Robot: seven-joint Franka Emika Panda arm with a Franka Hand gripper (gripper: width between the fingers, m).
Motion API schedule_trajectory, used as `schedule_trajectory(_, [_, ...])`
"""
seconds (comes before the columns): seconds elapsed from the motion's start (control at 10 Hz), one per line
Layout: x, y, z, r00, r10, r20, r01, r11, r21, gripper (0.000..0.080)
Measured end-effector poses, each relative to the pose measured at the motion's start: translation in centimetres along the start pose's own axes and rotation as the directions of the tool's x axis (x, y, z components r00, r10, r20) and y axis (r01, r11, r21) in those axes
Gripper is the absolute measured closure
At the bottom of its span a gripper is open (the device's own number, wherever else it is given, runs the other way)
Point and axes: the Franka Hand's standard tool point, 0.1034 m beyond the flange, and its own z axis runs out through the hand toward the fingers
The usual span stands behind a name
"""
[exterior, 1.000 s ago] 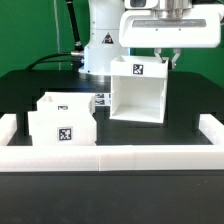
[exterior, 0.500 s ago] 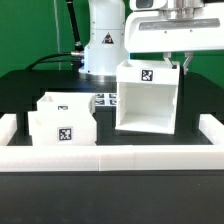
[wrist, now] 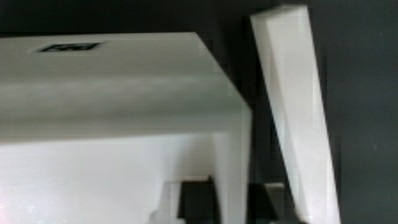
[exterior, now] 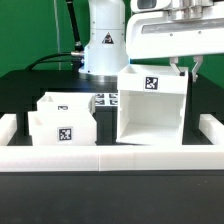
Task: Assemble drawer
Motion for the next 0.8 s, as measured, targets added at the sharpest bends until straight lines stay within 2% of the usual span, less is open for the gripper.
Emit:
schedule_trajectory(0.3, [2.4, -1.1, 0.3, 1.0, 0.009, -0.022, -0.009, 1.0, 0.016, 0.0758])
schedule_trajectory(0.6, [2.6, -1.3, 0.2, 1.0, 0.009, -0.025, -0.008, 1.0, 0.018, 0.0757])
schedule_trajectory(0.8, [2.6, -1.4, 0.1, 0.997, 0.08, -0.025, -0.079, 0.997, 0.026, 0.0757])
